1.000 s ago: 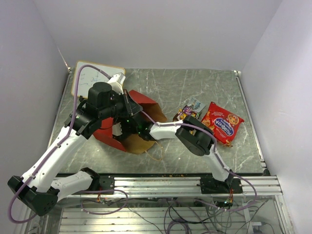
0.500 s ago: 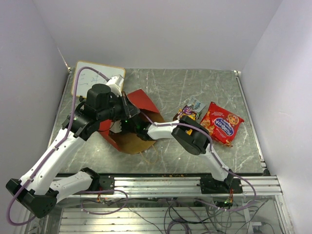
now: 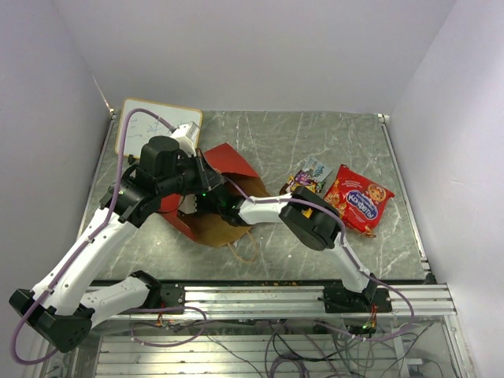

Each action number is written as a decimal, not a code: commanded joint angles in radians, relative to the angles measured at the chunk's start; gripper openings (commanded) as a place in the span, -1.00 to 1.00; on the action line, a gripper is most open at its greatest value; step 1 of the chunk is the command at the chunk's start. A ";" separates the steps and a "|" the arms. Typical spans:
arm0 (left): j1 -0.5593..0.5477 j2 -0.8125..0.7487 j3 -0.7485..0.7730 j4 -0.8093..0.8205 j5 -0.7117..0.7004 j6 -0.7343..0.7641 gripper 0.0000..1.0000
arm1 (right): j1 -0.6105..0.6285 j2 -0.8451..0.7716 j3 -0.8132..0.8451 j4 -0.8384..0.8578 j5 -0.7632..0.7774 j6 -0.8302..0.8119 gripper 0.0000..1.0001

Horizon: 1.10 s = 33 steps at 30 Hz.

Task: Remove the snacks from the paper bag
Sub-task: Take out the snack from the paper bag.

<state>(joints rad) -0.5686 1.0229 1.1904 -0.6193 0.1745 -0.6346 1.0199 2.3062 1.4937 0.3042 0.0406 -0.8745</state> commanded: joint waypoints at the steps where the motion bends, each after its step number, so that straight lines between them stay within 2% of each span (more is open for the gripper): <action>1: -0.007 -0.001 0.032 0.002 -0.025 0.009 -0.86 | -0.007 -0.108 -0.054 0.010 -0.057 0.006 -1.00; 16: -0.003 -0.010 0.019 0.022 -0.062 -0.012 -0.86 | -0.004 -0.352 -0.302 0.038 -0.240 0.010 -1.00; 22: -0.003 -0.027 -0.003 0.041 -0.064 -0.032 -0.86 | -0.003 -0.420 -0.355 0.011 -0.311 0.021 -1.00; 33: -0.003 -0.051 -0.040 0.049 -0.053 -0.043 -0.86 | -0.002 -0.497 -0.411 -0.013 -0.339 0.006 -1.00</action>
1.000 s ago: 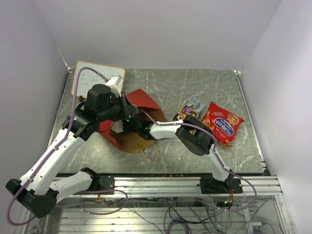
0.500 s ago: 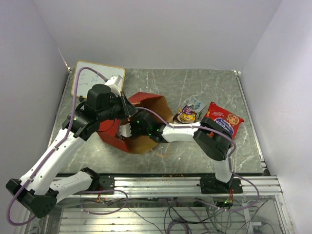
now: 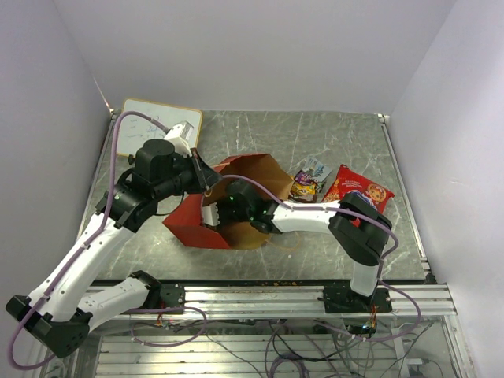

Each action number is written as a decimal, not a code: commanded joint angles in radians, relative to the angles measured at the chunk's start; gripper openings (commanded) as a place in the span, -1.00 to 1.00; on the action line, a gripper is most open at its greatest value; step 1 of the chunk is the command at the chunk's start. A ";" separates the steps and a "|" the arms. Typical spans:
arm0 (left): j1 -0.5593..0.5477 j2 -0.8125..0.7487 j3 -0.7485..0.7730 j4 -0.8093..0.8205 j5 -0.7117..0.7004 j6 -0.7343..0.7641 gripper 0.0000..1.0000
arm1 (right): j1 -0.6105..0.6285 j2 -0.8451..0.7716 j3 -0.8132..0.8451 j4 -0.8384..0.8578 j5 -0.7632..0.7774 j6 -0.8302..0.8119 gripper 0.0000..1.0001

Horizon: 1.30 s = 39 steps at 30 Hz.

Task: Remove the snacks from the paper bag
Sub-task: Take out the snack from the paper bag.

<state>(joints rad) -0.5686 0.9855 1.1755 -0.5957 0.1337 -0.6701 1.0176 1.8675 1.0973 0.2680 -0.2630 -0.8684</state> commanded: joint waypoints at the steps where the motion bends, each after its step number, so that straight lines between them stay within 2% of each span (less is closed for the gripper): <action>1: -0.004 -0.014 -0.028 0.029 -0.011 -0.008 -0.86 | -0.002 -0.063 -0.020 0.021 -0.039 -0.003 -1.00; 11: -0.002 0.013 0.053 -0.023 -0.004 0.079 -0.86 | -0.072 -0.060 -0.057 0.023 -0.088 0.017 -1.00; 16: -0.002 0.033 0.102 -0.074 -0.046 0.094 -0.86 | -0.082 -0.056 -0.054 0.017 -0.109 0.000 -1.00; 26: -0.003 0.025 0.134 -0.097 -0.107 0.097 -0.86 | -0.086 -0.090 -0.073 0.040 -0.117 0.011 -1.00; 39: -0.003 0.042 0.106 -0.090 -0.079 0.086 -0.86 | -0.113 -0.163 -0.015 0.069 -0.099 0.092 -1.00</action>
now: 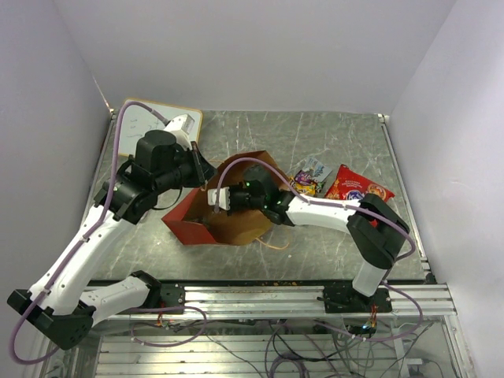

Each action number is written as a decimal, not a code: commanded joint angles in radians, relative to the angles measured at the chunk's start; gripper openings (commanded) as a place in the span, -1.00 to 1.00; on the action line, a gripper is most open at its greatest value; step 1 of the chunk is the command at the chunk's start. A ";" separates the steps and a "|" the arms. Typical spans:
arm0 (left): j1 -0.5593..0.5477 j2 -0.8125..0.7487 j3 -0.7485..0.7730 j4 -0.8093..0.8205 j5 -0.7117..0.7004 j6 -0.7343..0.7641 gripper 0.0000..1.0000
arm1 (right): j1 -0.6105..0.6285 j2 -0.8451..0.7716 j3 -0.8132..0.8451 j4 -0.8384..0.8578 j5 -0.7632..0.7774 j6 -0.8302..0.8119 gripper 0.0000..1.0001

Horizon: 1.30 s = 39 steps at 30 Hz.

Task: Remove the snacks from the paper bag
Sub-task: Take out the snack from the paper bag.

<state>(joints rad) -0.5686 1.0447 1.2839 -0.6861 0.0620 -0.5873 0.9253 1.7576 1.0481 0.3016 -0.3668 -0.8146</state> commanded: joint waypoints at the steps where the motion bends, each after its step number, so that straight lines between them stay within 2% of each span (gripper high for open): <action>1: -0.003 -0.018 -0.003 -0.002 -0.009 0.002 -0.86 | -0.024 -0.059 0.033 0.036 0.006 0.041 -1.00; 24: -0.004 0.027 -0.021 0.033 0.035 -0.025 -0.86 | -0.038 -0.185 0.049 0.008 0.004 0.081 -1.00; 39: -0.004 -0.025 -0.055 0.036 0.007 -0.049 -0.86 | -0.037 -0.348 0.052 -0.084 0.077 0.127 -1.00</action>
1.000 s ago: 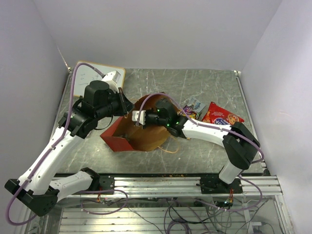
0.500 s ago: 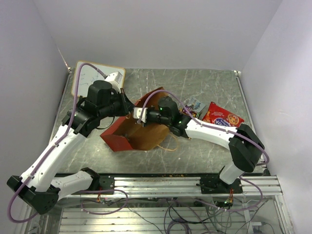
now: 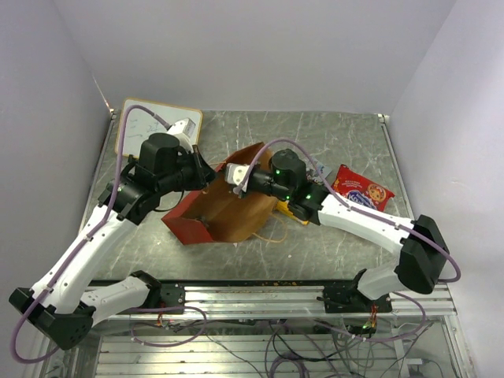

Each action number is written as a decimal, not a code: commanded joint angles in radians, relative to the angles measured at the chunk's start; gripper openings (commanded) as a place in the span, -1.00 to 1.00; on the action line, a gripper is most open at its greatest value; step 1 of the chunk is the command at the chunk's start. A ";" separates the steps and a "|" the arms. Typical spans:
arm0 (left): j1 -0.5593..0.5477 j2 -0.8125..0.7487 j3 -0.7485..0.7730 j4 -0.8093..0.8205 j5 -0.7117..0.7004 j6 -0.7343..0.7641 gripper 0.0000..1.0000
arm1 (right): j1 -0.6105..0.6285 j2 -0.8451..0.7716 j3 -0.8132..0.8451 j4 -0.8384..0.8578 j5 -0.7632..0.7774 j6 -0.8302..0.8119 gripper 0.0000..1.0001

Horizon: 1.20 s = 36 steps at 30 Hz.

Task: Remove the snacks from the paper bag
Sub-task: Take out the snack from the paper bag, then place the snack at the center of the board.

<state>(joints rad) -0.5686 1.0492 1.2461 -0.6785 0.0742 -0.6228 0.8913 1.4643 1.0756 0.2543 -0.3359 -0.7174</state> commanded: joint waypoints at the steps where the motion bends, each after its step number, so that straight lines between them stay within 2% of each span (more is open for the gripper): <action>1: -0.004 -0.032 -0.017 0.030 -0.005 -0.014 -0.86 | -0.003 -0.068 0.025 -0.046 0.056 0.033 -1.00; 7: -0.002 -0.018 0.013 0.012 -0.020 0.005 -0.86 | -0.005 -0.171 0.023 -0.111 0.099 0.070 -1.00; 13: -0.003 -0.008 0.035 -0.030 -0.069 0.005 -0.86 | -0.003 -0.306 0.054 -0.270 0.180 0.114 -1.00; 21: -0.002 -0.028 0.022 -0.070 -0.125 -0.006 -0.86 | -0.005 -0.405 0.154 -0.406 0.536 0.292 -1.00; 26: -0.002 -0.023 0.048 -0.079 -0.139 0.015 -0.86 | -0.031 -0.357 0.209 -0.465 0.949 0.495 -1.00; 31: -0.002 -0.011 0.125 -0.128 -0.225 0.079 -0.86 | -0.123 -0.309 0.227 -0.606 1.075 0.635 -1.00; 33: -0.001 -0.008 0.164 -0.134 -0.251 0.152 -0.86 | -0.165 -0.303 0.194 -0.648 1.085 0.668 -1.00; 36: -0.002 0.004 0.253 -0.139 -0.317 0.288 -0.86 | -0.224 -0.320 0.084 -0.596 1.102 0.618 -1.00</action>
<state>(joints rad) -0.5686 1.0451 1.3895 -0.8093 -0.1314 -0.5190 0.7265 1.1625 1.2560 -0.3214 0.6590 -0.1333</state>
